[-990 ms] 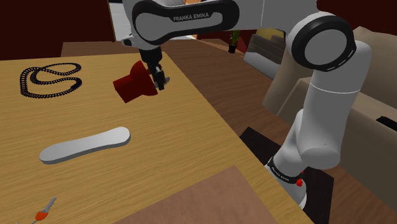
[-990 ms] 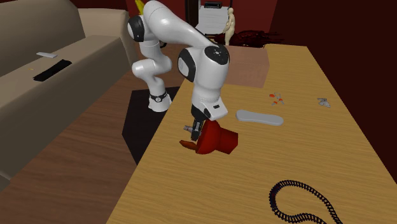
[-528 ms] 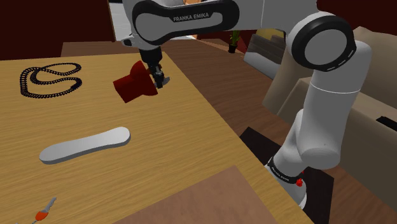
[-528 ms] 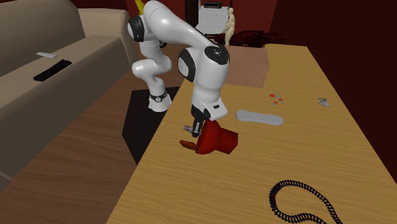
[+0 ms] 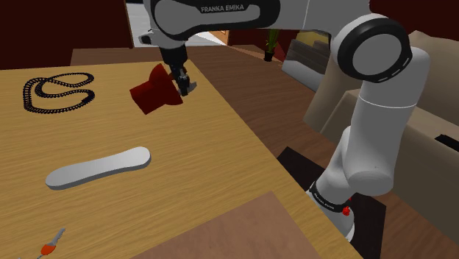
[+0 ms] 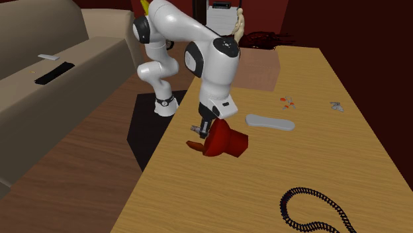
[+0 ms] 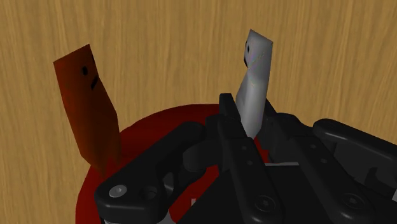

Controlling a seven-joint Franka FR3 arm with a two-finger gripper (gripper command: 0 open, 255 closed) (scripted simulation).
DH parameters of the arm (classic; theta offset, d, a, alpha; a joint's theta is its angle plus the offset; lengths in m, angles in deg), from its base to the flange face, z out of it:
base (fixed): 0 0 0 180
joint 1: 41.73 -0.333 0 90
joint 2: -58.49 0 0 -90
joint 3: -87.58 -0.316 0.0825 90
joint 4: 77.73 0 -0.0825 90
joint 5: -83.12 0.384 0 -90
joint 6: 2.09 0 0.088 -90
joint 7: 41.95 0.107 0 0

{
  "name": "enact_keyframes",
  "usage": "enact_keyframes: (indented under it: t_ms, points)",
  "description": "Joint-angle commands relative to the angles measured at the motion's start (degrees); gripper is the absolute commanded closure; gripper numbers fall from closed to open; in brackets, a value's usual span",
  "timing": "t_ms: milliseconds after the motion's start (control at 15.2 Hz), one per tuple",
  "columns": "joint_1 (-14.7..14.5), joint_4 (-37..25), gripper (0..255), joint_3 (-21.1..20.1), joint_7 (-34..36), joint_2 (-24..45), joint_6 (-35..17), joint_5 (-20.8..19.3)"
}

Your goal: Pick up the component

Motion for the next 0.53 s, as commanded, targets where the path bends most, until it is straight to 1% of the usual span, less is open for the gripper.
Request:
enact_keyframes:
  t_ms: [0,462]
  points:
    - [-0.06,-1.63,255,-0.01,-0.17,0.04,1.47,0.01]
    - [-0.32,-8.24,255,-0.04,-0.84,0.89,7.21,-0.06]
